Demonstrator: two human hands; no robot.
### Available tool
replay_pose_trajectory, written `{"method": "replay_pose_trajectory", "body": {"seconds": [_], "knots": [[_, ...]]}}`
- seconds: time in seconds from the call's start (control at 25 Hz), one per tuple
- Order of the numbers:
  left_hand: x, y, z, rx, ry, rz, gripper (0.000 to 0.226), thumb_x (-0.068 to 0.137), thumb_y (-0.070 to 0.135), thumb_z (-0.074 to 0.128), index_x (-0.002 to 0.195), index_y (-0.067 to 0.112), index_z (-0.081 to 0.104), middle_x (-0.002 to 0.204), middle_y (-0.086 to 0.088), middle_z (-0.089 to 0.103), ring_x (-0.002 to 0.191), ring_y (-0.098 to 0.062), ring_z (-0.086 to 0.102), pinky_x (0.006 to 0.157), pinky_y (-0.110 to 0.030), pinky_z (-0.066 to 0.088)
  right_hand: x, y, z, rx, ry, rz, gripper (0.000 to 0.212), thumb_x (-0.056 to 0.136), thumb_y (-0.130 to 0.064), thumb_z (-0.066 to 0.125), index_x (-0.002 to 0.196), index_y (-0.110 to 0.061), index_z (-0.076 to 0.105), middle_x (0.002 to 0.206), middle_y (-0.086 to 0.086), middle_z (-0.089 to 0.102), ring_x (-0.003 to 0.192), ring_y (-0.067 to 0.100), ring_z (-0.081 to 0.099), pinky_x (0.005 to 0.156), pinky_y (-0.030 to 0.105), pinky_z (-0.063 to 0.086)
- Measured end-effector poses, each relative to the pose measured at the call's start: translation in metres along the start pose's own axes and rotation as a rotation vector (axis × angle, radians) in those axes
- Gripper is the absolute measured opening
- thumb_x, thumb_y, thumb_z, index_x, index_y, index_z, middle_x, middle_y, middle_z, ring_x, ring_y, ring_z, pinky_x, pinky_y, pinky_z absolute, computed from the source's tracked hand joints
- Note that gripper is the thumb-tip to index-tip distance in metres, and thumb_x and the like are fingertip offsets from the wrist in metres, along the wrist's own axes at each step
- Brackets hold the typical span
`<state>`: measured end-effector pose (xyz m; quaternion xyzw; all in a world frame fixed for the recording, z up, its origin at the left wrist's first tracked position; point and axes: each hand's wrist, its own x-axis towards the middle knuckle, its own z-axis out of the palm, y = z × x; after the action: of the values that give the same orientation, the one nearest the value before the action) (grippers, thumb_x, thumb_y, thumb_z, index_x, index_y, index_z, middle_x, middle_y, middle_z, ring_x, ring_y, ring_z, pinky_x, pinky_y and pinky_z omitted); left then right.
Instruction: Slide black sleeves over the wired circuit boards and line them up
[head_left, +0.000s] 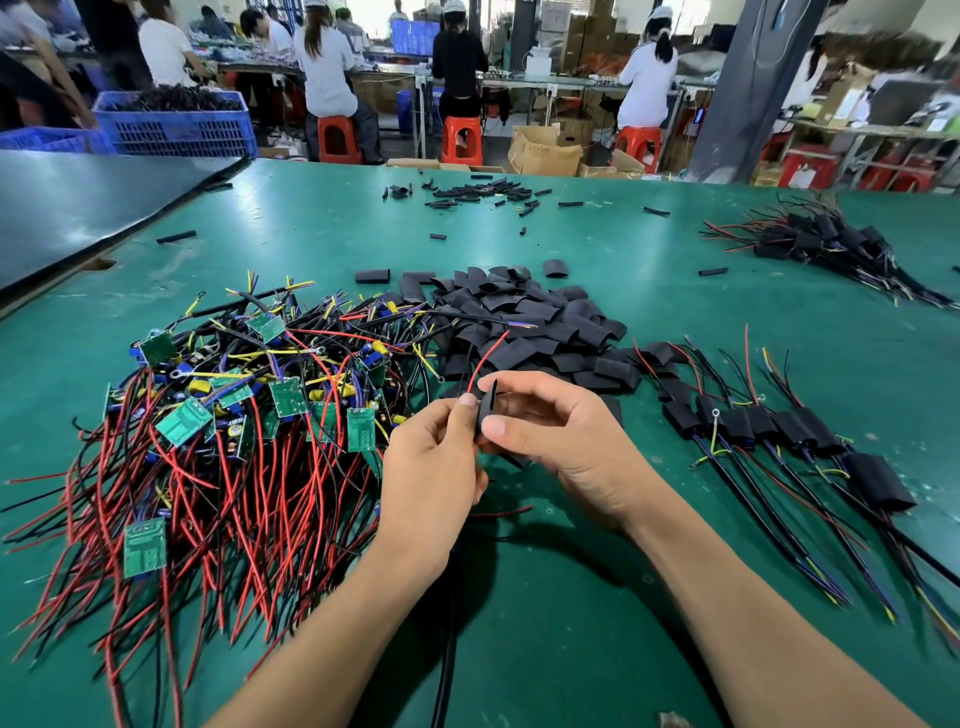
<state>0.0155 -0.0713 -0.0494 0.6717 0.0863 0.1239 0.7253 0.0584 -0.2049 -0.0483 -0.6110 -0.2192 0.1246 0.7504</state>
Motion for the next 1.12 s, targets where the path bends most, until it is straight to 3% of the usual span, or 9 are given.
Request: {"method": "replay_pose_trajectory", "body": {"seconds": [0.12, 0.24, 0.36, 0.48, 0.64, 0.8, 0.92, 1.12], "knots": [[0.002, -0.001, 0.001, -0.002, 0.017, -0.013, 0.041, 0.104, 0.027, 0.048, 0.070, 0.003, 0.051, 0.048, 0.005, 0.031, 0.035, -0.012, 0.031, 0.039, -0.021, 0.029, -0.001, -0.001, 0.001, -0.108, 0.052, -0.042, 0.024, 0.080, -0.022, 0.080, 0.104, -0.021, 0.075, 0.095, -0.003, 0.075, 0.086, 0.010, 0.069, 0.079, 0.019, 0.052], [0.002, -0.004, 0.001, 0.027, 0.024, 0.036, 0.044, 0.104, 0.029, 0.047, 0.070, 0.001, 0.044, 0.053, 0.001, 0.032, 0.040, -0.013, 0.031, 0.043, -0.026, 0.030, 0.001, 0.001, -0.001, -0.112, 0.174, -0.028, 0.019, 0.082, -0.028, 0.077, 0.098, -0.017, 0.077, 0.093, 0.003, 0.076, 0.084, 0.013, 0.068, 0.083, 0.031, 0.054], [0.001, -0.006, 0.000, 0.118, 0.030, 0.097, 0.035, 0.102, 0.025, 0.048, 0.074, 0.006, 0.056, 0.053, 0.000, 0.038, 0.044, -0.016, 0.035, 0.049, -0.033, 0.031, 0.000, 0.000, 0.003, -0.136, 0.144, -0.040, 0.018, 0.084, -0.019, 0.074, 0.101, -0.013, 0.076, 0.090, 0.003, 0.076, 0.081, 0.013, 0.068, 0.080, 0.028, 0.055], [0.002, -0.008, -0.001, 0.071, 0.045, 0.058, 0.035, 0.102, 0.021, 0.047, 0.070, 0.012, 0.057, 0.051, 0.003, 0.038, 0.042, -0.015, 0.035, 0.047, -0.030, 0.030, -0.002, -0.001, 0.006, -0.201, 0.087, -0.037, 0.027, 0.084, -0.017, 0.078, 0.110, -0.014, 0.074, 0.096, 0.000, 0.077, 0.081, 0.009, 0.068, 0.079, 0.020, 0.053], [0.001, -0.008, -0.001, 0.075, 0.014, 0.064, 0.035, 0.103, 0.025, 0.049, 0.072, 0.015, 0.063, 0.051, 0.003, 0.040, 0.043, -0.014, 0.035, 0.044, -0.027, 0.028, -0.002, -0.001, 0.005, -0.255, 0.077, -0.035, 0.032, 0.079, -0.017, 0.082, 0.110, -0.020, 0.074, 0.100, -0.005, 0.077, 0.090, 0.006, 0.069, 0.087, 0.021, 0.053], [0.000, -0.006, -0.002, 0.072, 0.018, 0.110, 0.029, 0.101, 0.021, 0.053, 0.076, 0.016, 0.067, 0.052, -0.002, 0.050, 0.040, -0.015, 0.038, 0.041, -0.023, 0.029, -0.001, -0.005, 0.002, -0.191, 0.115, -0.045, 0.024, 0.076, -0.024, 0.084, 0.097, -0.028, 0.075, 0.082, -0.010, 0.072, 0.070, 0.004, 0.063, 0.069, 0.016, 0.050], [-0.001, -0.005, -0.001, 0.119, 0.013, 0.135, 0.022, 0.099, 0.018, 0.056, 0.084, 0.020, 0.071, 0.056, 0.001, 0.059, 0.042, -0.014, 0.043, 0.048, -0.026, 0.032, 0.000, -0.007, -0.005, -0.091, 0.168, -0.046, 0.030, 0.069, -0.033, 0.085, 0.097, -0.032, 0.074, 0.086, -0.009, 0.073, 0.077, 0.005, 0.064, 0.075, 0.016, 0.050], [-0.006, -0.002, 0.000, 0.243, 0.041, 0.174, 0.015, 0.097, 0.021, 0.061, 0.087, 0.026, 0.072, 0.066, 0.006, 0.071, 0.039, -0.011, 0.050, 0.046, -0.024, 0.041, 0.001, -0.002, -0.005, -0.064, 0.203, 0.004, 0.028, 0.074, -0.025, 0.084, 0.099, -0.019, 0.073, 0.094, 0.004, 0.075, 0.083, 0.015, 0.067, 0.084, 0.029, 0.054]]}}
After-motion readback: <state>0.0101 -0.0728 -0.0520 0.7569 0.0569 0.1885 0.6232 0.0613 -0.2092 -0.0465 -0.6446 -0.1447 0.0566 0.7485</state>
